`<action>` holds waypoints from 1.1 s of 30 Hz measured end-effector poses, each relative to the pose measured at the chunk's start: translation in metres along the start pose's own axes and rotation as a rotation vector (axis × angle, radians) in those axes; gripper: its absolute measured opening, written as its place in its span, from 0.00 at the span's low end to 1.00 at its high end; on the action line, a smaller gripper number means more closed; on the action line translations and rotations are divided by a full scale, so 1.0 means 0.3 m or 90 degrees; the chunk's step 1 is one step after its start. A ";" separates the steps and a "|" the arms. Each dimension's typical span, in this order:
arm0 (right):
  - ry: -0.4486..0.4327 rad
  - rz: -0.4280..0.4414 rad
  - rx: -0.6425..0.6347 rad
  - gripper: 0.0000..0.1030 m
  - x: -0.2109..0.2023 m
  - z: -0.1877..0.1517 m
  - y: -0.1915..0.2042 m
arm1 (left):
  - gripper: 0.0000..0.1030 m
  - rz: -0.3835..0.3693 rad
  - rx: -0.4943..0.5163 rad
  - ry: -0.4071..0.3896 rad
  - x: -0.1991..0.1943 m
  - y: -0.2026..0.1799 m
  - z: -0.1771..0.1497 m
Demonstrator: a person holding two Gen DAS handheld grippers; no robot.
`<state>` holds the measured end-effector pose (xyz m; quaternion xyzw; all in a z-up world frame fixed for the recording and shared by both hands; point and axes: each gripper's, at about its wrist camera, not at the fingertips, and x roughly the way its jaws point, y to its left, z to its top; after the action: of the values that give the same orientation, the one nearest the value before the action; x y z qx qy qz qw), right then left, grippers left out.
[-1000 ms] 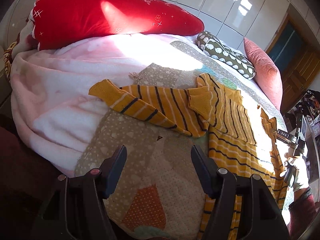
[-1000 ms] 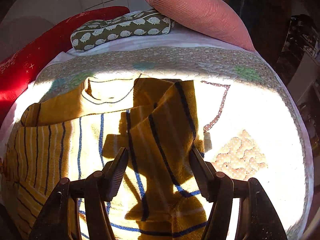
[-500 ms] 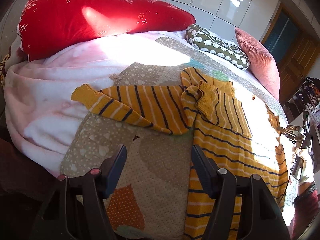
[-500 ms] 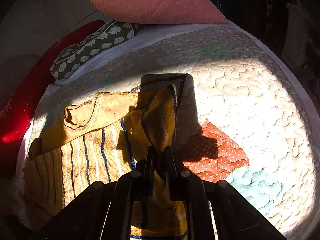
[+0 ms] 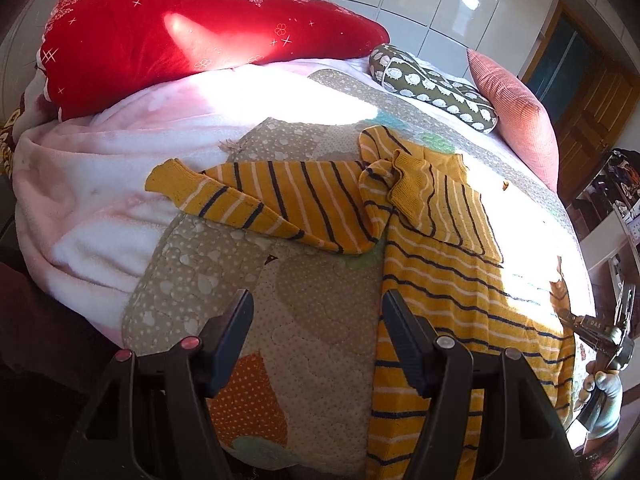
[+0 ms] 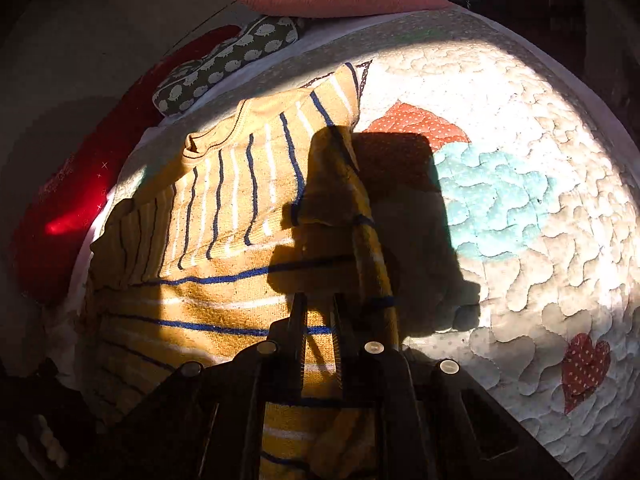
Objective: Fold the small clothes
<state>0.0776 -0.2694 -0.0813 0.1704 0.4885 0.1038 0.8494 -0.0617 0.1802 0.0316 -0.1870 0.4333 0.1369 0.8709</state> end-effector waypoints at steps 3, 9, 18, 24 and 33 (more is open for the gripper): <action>-0.037 -0.001 0.043 0.12 -0.076 -0.046 -0.078 | 0.64 0.019 -0.024 -0.008 -0.014 0.065 -0.003; -0.088 0.031 -0.107 0.43 -0.250 -0.017 0.206 | 0.65 0.048 -0.073 -0.016 0.015 0.196 0.040; 0.029 0.239 -0.286 0.50 -0.016 -0.134 0.842 | 0.72 0.012 -0.180 0.011 0.186 0.417 0.200; 0.059 0.238 -0.469 0.50 0.157 -0.265 1.219 | 0.73 -0.044 -0.267 0.065 0.340 0.522 0.264; 0.098 0.192 -0.613 0.50 0.472 -0.376 1.513 | 0.18 -0.088 -0.304 0.105 0.458 0.561 0.297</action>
<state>0.0466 0.2182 -0.0689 -0.1798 0.4163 0.4511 0.7687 0.0144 0.3804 -0.0646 -0.4267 0.4448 0.1597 0.7711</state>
